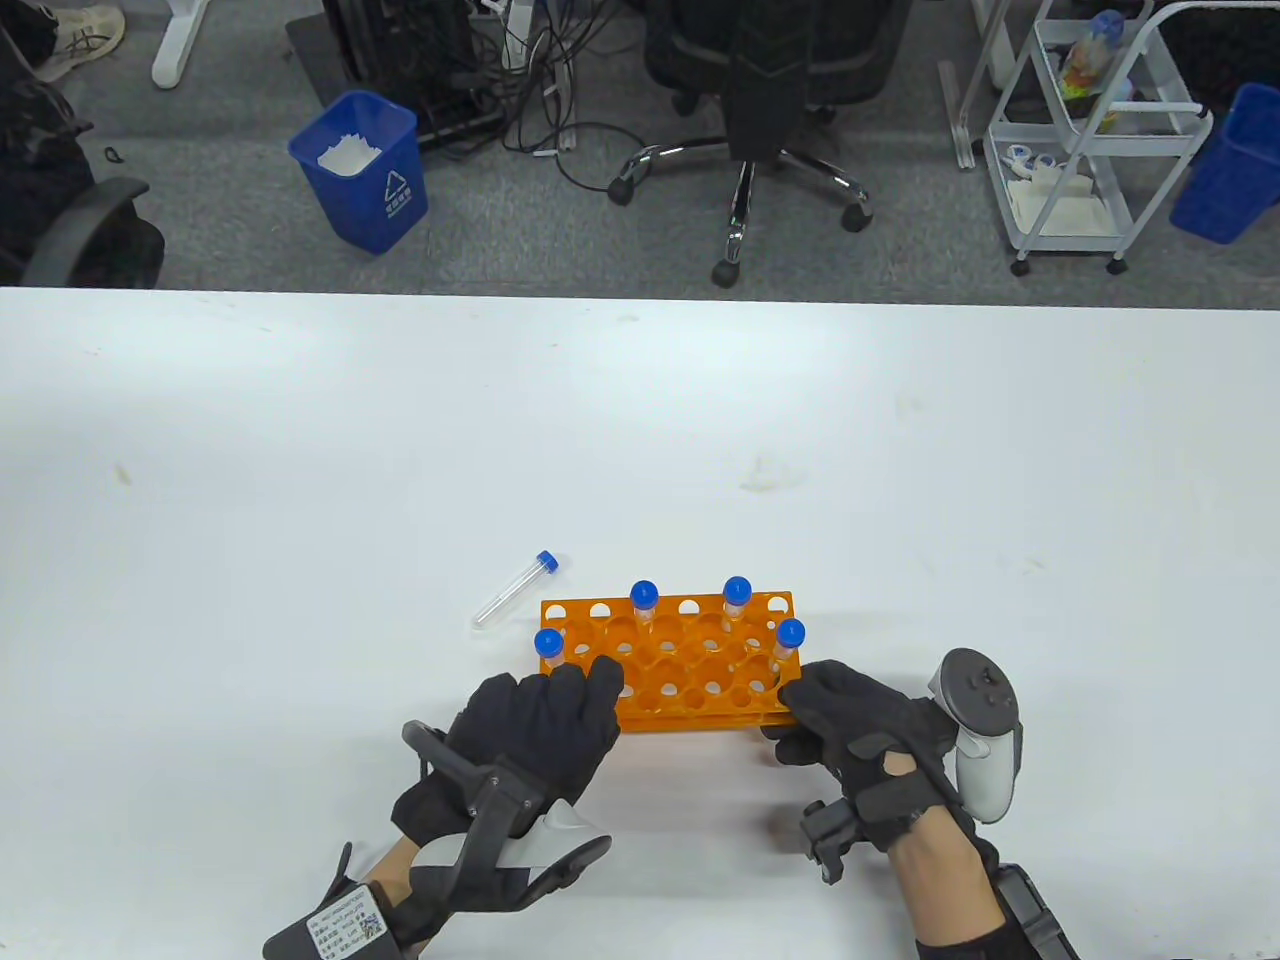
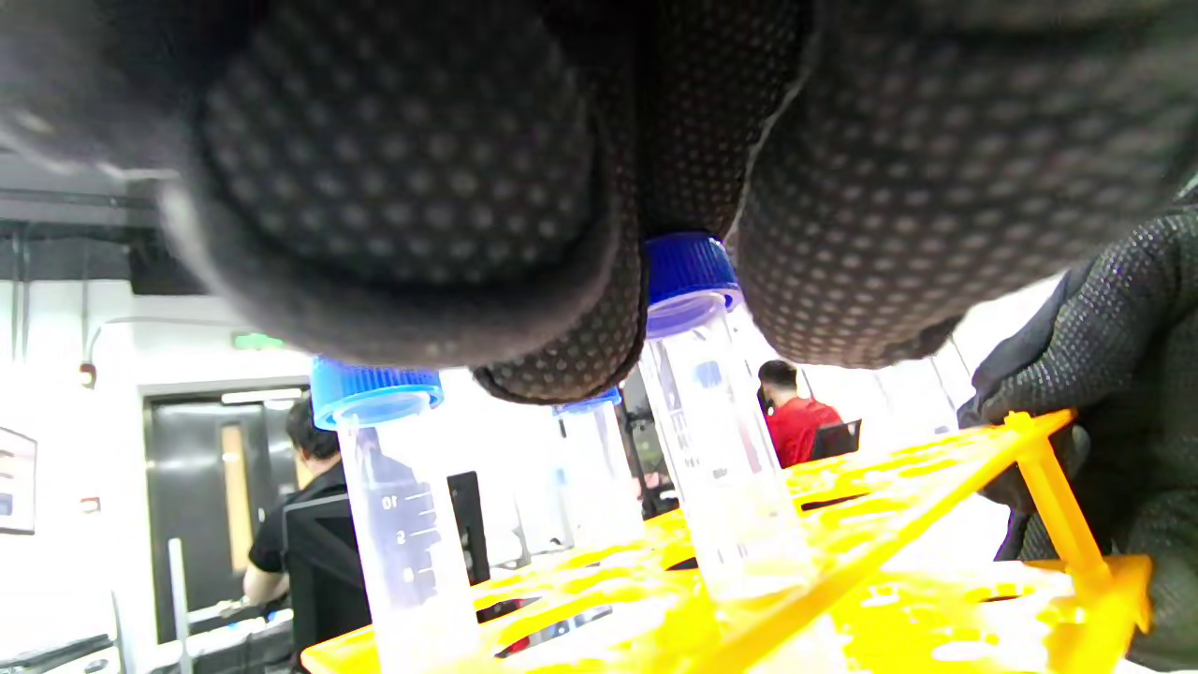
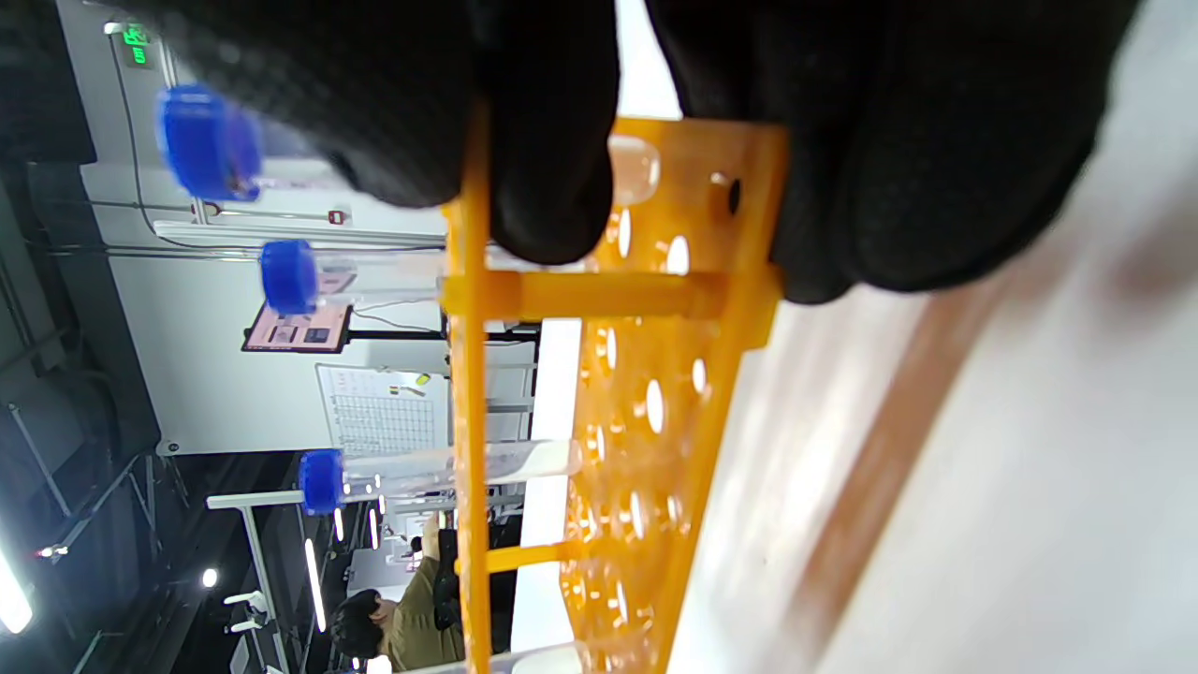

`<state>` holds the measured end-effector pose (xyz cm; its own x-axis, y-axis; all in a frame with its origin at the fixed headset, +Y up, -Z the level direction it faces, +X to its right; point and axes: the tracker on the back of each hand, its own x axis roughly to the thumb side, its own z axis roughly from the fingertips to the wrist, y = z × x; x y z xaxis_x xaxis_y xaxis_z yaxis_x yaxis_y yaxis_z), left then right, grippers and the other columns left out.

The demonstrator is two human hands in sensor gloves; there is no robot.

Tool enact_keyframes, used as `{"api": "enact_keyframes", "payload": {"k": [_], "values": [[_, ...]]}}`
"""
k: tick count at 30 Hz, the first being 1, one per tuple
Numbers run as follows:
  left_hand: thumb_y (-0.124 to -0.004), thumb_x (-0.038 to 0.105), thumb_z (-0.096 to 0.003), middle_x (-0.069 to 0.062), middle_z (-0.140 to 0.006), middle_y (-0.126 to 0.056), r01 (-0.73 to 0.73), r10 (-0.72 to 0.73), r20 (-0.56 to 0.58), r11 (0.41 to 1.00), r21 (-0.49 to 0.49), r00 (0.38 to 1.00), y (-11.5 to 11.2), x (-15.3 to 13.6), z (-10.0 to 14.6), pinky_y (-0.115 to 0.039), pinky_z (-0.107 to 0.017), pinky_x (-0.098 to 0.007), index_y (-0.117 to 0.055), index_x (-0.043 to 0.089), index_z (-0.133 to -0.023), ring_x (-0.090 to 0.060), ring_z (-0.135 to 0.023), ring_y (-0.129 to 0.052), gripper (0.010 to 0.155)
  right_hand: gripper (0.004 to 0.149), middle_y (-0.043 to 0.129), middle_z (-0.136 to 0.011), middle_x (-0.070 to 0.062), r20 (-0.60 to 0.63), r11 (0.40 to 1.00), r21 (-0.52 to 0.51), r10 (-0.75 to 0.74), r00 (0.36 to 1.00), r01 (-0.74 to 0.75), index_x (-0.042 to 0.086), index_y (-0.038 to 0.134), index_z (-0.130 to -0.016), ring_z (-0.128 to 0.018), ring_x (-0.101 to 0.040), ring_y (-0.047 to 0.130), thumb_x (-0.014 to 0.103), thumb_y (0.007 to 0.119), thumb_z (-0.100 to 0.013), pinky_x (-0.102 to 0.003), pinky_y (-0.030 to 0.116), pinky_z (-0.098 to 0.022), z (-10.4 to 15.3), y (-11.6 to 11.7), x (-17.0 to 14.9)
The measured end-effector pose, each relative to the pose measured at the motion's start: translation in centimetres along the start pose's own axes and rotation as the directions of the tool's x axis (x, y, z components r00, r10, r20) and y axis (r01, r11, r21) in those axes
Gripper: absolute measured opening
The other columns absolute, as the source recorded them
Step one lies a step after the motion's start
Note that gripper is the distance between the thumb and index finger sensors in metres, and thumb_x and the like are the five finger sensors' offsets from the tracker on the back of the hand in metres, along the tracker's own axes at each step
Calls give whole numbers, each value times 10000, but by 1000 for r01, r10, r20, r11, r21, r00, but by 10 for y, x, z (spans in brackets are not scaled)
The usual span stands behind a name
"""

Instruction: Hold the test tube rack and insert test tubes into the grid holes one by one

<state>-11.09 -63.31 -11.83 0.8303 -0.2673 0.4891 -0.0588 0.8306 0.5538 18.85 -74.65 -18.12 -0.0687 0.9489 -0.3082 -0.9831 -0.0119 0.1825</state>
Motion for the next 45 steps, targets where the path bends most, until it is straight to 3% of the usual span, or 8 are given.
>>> {"api": "enact_keyframes", "payload": {"k": [5,6,9,14,25,33,37,45], "values": [[-1030,545,-223,-214,-660,-1039,-78,77,-45,997,-26,996,19,-18,-4,-928,-256,-367,-898,235,-837,-206,-280,-1119,700,415,677,-909,-475,-5,1000,-1,1,1000,-1,16,849,-702,-636,-619,866,323,789,-429,-663,842,-382,0,-1,0],[-1028,546,-226,-71,-692,-1041,-113,112,-74,994,-10,991,25,-26,-5,-927,-263,-370,-894,234,-843,-212,-293,-1120,703,415,678,-909,-474,-5,1000,-1,1,1000,-1,16,849,-703,-636,-619,865,323,790,-429,-663,842,-383,0,-1,1],[-1018,537,-246,-186,-701,-1026,-173,188,-182,980,93,965,48,-63,-9,-923,-284,-385,-897,227,-842,-232,-327,-1120,682,416,677,-909,-476,-6,1000,-2,-7,1000,7,15,849,-702,-636,-619,865,323,790,-428,-663,841,-383,0,-4,1],[-946,500,-328,-168,-730,-1011,-160,185,-330,982,100,926,43,-117,-31,-917,-316,-398,-903,223,-834,-250,-369,-1116,578,415,676,-911,-474,-5,1000,-11,-20,1000,20,17,849,-702,-639,-618,864,324,789,-429,-662,841,-385,0,-8,1],[-913,423,-369,-77,-842,-942,-267,112,-415,902,-338,903,-93,-144,-91,-879,-454,-470,-897,294,-837,-322,-597,-1073,486,416,675,-914,-472,1,998,-40,-40,999,40,18,849,-703,-640,-618,863,326,790,-429,-662,839,-387,0,-17,2],[-942,451,-338,-78,-931,-839,-306,95,-341,700,-645,935,-186,-121,-89,-811,-528,-490,-815,394,-892,-351,-736,-960,571,416,674,-915,-471,-9,997,-59,-45,999,44,19,849,-704,-642,-616,862,326,790,-429,-662,838,-389,-1,-24,-1],[-954,486,-320,-74,-925,-819,-304,86,-329,648,-699,940,-205,-117,-83,-801,-525,-477,-745,327,-971,-352,-720,-934,702,415,674,-915,-471,-8,997,-65,-45,999,44,21,848,-705,-642,-617,861,326,790,-429,-661,839,-390,-1,-24,0],[-969,457,-321,-67,-785,-931,-301,62,-347,652,-696,936,-217,-112,-75,-846,-444,-456,-770,413,-907,-328,-554,-1008,621,416,673,-916,-469,-9,997,-66,-41,999,40,20,849,-705,-642,-616,861,326,790,-430,-661,839,-389,-1,-25,-1]]}}
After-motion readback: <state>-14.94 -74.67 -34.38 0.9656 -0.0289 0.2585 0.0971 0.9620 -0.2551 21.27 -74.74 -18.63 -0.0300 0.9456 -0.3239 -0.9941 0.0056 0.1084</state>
